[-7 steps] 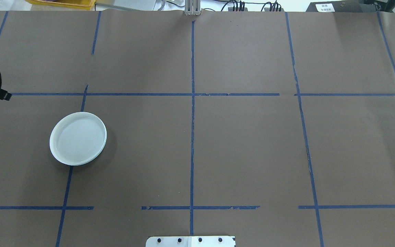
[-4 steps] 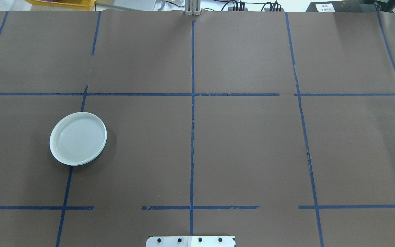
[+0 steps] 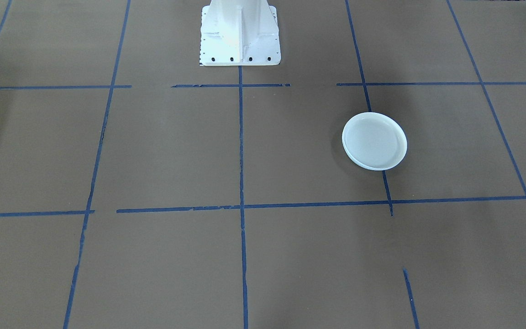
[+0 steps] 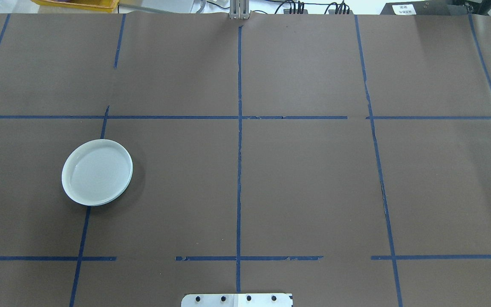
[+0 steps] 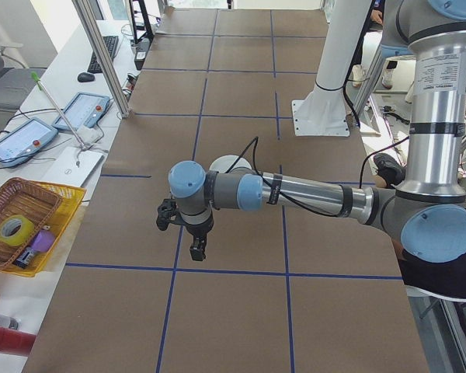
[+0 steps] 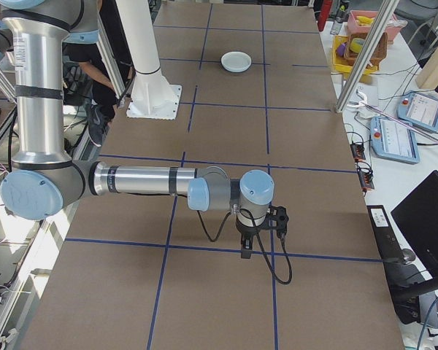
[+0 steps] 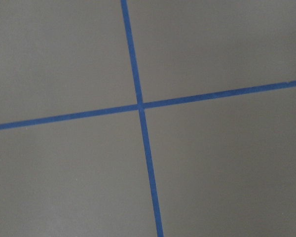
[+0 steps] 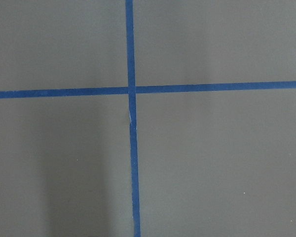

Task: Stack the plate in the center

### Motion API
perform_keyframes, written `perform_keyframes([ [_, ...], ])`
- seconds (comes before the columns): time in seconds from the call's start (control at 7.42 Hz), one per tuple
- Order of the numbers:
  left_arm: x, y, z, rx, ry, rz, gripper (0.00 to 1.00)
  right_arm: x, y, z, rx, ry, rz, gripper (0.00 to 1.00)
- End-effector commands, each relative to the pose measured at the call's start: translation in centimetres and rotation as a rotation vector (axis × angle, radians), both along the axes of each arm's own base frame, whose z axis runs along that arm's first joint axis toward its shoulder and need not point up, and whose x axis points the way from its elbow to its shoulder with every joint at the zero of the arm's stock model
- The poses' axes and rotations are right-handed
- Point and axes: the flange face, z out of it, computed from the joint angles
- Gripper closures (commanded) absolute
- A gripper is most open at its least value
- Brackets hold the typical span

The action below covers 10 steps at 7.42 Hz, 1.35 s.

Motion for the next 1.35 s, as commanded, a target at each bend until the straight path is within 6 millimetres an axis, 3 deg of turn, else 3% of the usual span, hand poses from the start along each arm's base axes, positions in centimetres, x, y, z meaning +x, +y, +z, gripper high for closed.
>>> perform_keyframes([
  [0.0,-2.8,2.3,2.2,-0.013,0.036,-0.016,0.0,0.0,0.0,0.0,-0.001,-0.001,0.001,0.0],
  [0.4,-3.2,2.6,3.7,-0.03,0.037,-0.021,0.0,0.0,0.0,0.0,0.001,0.001,-0.001,0.0],
  [1.21,-3.3,2.4,3.6,-0.03,0.032,-0.024,0.0,0.1,0.0,0.0,0.0,0.001,0.002,0.0],
])
